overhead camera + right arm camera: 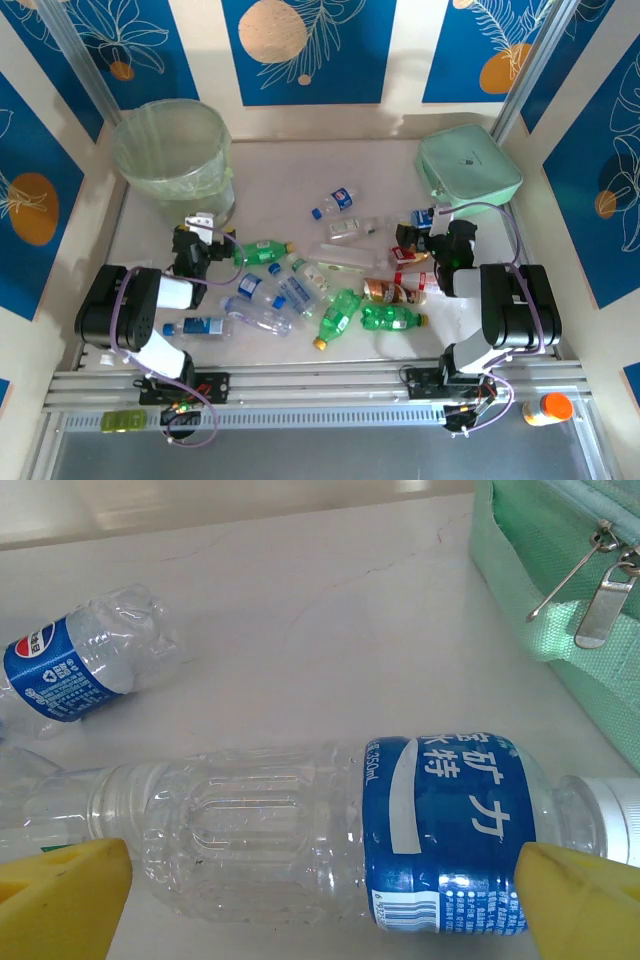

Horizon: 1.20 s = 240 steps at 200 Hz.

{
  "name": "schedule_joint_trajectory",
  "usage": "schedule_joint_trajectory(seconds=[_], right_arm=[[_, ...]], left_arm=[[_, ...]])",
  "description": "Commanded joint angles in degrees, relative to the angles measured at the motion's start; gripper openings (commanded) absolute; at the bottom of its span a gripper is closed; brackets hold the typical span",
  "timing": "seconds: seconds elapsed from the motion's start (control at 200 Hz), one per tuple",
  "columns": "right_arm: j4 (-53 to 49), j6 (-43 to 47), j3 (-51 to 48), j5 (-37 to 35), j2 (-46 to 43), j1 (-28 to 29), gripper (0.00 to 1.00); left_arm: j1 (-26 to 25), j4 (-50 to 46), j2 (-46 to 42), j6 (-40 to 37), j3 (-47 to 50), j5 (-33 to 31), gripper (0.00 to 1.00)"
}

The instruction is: Put the plastic bottles in the bin

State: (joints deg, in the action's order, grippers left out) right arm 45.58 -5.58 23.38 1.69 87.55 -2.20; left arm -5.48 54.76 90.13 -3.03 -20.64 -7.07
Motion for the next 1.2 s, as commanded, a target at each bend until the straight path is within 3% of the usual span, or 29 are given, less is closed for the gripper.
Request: schedule_joint_trajectory(seconds=[0.0, 0.875, 1.005, 1.09, 1.195], right_arm=[[-0.07, -0.04, 1.14, -0.46, -0.1, 0.35, 0.99], [0.47, -0.17, 0.76, -0.25, -0.3, 0.26, 0.99], [-7.54, 2.19, 3.16, 1.41, -4.64, 1.64, 0.99], [-15.33, 3.63, 5.52, -0.61, -9.18, 3.85, 0.99], [-17.06, 6.35, 4.96, -5.16, -15.49, 9.56, 0.99]], left_arm=[[0.82, -0.28, -0.48, 0.57, -0.54, 0.23, 0.99], [0.82, 1.58, -0.86, 0.82, 0.62, -0.47, 0.99], [0.73, 5.87, -6.39, 2.47, 5.26, -5.77, 0.99], [-0.52, 2.77, -12.96, 1.97, 6.97, -8.05, 0.99], [-4.23, -3.49, -21.95, 0.89, 8.36, -12.21, 0.99]])
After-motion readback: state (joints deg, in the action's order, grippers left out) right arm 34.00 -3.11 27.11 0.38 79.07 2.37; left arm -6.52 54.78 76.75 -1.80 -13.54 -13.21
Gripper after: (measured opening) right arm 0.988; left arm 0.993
